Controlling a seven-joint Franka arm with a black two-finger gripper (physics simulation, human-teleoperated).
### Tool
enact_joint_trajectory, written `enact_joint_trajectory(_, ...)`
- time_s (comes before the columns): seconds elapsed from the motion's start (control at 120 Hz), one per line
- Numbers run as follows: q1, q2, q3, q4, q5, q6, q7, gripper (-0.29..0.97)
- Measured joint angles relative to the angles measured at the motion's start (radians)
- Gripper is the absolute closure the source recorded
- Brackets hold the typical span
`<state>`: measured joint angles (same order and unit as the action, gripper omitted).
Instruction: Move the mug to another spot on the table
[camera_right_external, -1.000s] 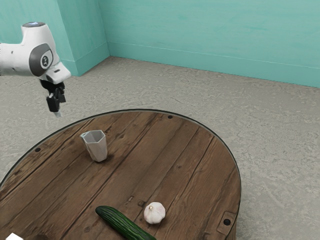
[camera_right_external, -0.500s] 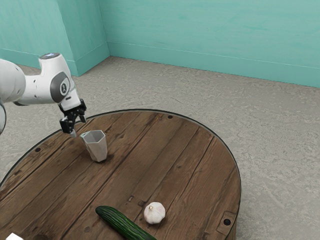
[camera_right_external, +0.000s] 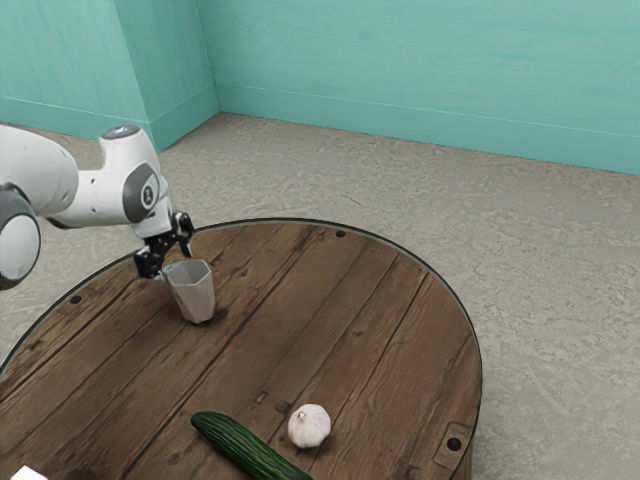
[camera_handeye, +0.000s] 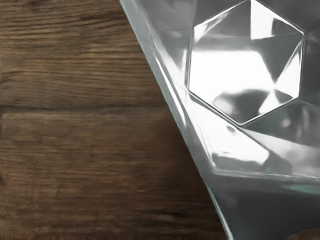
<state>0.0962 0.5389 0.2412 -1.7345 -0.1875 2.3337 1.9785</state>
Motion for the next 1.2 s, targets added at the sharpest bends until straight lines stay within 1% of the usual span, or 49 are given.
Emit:
enact_joint_trajectory(0.167,0.005,0.015,-0.002,0.001,-0.016,0.004,0.036,0.02)
enact_joint_trajectory(0.425,0.004,-0.007,-0.002,-0.003,-0.068,-0.006,0.076,0.03)
enact_joint_trajectory(0.575,-0.001,-0.011,-0.002,-0.007,-0.077,-0.017,0.092,0.06)
enact_joint_trajectory(0.842,-0.006,-0.053,-0.001,-0.057,-0.079,-0.033,0.111,0.11)
enact_joint_trajectory(0.925,-0.007,-0.057,-0.001,-0.062,-0.079,-0.035,0.116,0.18)
enact_joint_trajectory(1.158,-0.006,-0.058,-0.002,-0.062,-0.080,-0.036,0.122,0.51)
enact_joint_trajectory(1.2,-0.006,-0.058,-0.002,-0.062,-0.081,-0.036,0.123,0.55)
